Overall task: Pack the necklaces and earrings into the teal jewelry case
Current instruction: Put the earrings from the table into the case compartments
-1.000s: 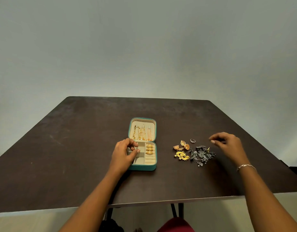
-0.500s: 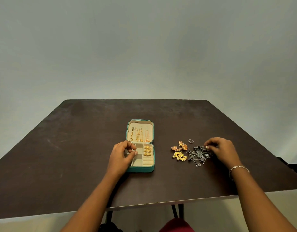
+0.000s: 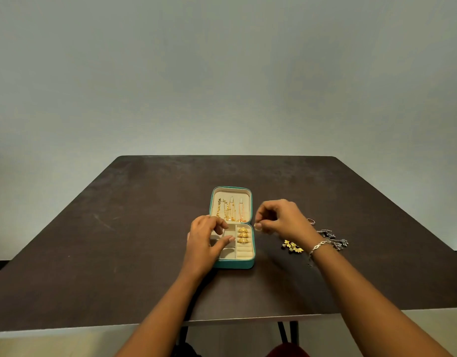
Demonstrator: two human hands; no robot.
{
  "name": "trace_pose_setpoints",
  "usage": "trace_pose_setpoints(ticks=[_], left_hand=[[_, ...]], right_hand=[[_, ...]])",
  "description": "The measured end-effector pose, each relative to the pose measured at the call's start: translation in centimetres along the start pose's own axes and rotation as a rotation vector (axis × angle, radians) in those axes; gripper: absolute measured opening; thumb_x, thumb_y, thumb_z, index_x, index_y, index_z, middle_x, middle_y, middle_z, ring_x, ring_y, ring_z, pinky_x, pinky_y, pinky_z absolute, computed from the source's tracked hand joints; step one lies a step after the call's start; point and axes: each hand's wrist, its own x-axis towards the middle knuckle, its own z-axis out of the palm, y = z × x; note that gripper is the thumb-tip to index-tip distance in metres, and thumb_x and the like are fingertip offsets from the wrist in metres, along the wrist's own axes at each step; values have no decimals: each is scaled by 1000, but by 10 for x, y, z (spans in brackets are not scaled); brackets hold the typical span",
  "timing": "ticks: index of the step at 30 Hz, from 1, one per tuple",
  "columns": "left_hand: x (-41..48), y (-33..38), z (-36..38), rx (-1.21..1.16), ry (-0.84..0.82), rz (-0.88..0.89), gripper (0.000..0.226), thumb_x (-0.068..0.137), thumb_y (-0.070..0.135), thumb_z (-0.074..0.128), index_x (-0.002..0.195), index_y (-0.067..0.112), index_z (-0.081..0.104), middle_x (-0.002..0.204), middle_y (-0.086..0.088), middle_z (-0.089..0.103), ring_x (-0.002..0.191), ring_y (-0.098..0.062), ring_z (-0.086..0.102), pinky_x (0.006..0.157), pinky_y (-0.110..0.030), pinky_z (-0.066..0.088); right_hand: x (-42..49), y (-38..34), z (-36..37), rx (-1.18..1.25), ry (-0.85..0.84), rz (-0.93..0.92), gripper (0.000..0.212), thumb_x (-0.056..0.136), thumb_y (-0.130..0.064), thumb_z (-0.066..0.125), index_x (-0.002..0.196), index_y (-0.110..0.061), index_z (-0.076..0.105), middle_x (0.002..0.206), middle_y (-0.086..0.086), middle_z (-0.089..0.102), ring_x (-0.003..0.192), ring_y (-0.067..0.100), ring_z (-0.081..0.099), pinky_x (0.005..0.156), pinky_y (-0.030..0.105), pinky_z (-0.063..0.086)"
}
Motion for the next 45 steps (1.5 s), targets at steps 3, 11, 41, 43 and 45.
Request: trace_pose_setpoints(ticks=[3, 11, 41, 43, 45], left_hand=[[-1, 1, -1, 20, 4, 31, 28, 77, 27, 70, 86, 40, 47, 89, 19, 51, 108, -3, 39, 92, -35, 39], [-3, 1, 0, 60, 2, 72, 17, 81, 26, 67, 95, 28, 56, 89, 18, 50, 106, -3, 42, 91, -30, 33], [-6, 7, -2, 22, -53, -12, 17, 90, 17, 53, 82, 31, 47, 89, 23, 47, 96, -4, 47, 89, -28, 38], [-6, 7, -3, 21, -58, -15, 13, 91, 18, 52, 87, 29, 49, 92, 21, 48, 99, -3, 46, 90, -27, 37], [-5, 7, -2, 27, -58, -23, 13, 91, 16, 50, 92, 29, 48, 95, 21, 45, 101, -3, 45, 91, -29, 39]], right_hand=[[11, -14, 13, 31, -74, 14, 16, 78, 1, 65, 75, -13, 63, 69, -2, 61, 58, 5, 59, 53, 13, 48], [23, -26, 30, 54, -149, 123, 6, 79, 0, 65, 77, -5, 66, 70, 5, 65, 59, 9, 63, 50, 12, 49], [-1, -20, 41, -273, 21, -185, 11, 83, -17, 64, 94, -16, 67, 99, -1, 67, 89, 9, 59, 83, 26, 50], [-1, -18, 36, -284, 37, -179, 11, 83, -18, 64, 94, -16, 68, 98, -1, 67, 86, 7, 58, 81, 23, 50], [-2, -15, 30, -307, 41, -163, 12, 82, -19, 66, 93, -17, 68, 97, -2, 67, 84, 5, 56, 80, 21, 48]])
